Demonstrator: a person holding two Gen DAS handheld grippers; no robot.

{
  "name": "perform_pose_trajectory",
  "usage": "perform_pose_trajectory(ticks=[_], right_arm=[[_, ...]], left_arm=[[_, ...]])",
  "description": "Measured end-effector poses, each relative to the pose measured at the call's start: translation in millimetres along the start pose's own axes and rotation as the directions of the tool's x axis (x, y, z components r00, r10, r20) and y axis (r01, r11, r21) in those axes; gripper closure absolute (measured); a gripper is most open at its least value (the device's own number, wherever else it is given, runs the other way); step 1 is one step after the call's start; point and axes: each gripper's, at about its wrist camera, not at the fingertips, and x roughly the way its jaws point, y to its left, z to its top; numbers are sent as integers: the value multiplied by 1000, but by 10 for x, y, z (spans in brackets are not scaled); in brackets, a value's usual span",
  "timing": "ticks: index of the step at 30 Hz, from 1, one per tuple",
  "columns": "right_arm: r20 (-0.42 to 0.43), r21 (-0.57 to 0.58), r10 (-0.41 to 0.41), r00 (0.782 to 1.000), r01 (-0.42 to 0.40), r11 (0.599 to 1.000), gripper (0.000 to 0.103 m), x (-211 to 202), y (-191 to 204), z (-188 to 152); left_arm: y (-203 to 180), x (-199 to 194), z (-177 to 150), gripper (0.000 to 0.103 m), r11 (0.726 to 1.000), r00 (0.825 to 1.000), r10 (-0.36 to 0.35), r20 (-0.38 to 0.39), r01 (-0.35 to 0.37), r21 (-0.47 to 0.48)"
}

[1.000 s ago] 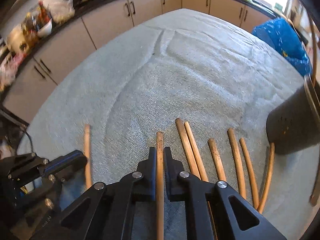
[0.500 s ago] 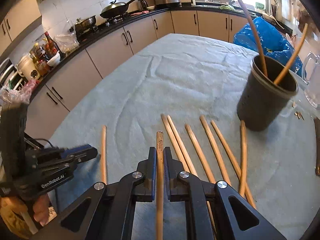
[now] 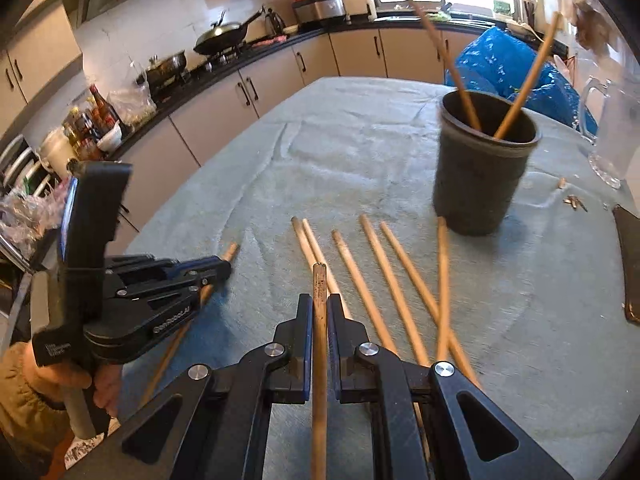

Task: Organize utensils
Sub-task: 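Grasp another wooden chopstick upright with the right gripper, then lift the chopstick over the grey holder cup and drop it in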

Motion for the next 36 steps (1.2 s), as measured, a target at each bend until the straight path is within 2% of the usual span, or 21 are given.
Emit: perform_pose_trajectory(ticks=[3,7,15,23,28,29,31,33,36], right_arm=[[45,29,17,999,-18,999,96,-149,-67,17],[105,57,30,994,-36,998,96,-335,-110,53],[255,114,10,967,-41,993,96,-804,-200,130],[412,188,-42,910,-39,981,96,-1237,-356,403],[475,212,-71,877,-36,977,96,-1470,-478,654],[489,213,-79,869,-31,976,96,-1534,-504,721],[515,217,-95,852,-22,976,96,-1657,-545,870],[544,219,-114,831,-9,976,96,-1774,-575,1040],[593,230,-164,789,29,973,96,-1912,-618,1311]], left_arm=[[-58,-237,-18,97,999,996,-39,79,39,-4],[-136,-605,-32,97,996,981,-90,171,93,-9],[-283,-1196,140,97,981,926,-181,332,195,-8],[-608,-1508,558,97,963,855,-256,450,264,46],[-755,-1508,918,97,963,827,-255,501,266,52],[-797,-1495,1041,97,961,817,-260,514,273,52],[-854,-1510,1220,97,957,803,-268,532,284,54],[-930,-1495,1432,97,954,781,-273,562,294,55],[-1064,-1416,1775,97,951,746,-272,608,304,52]])
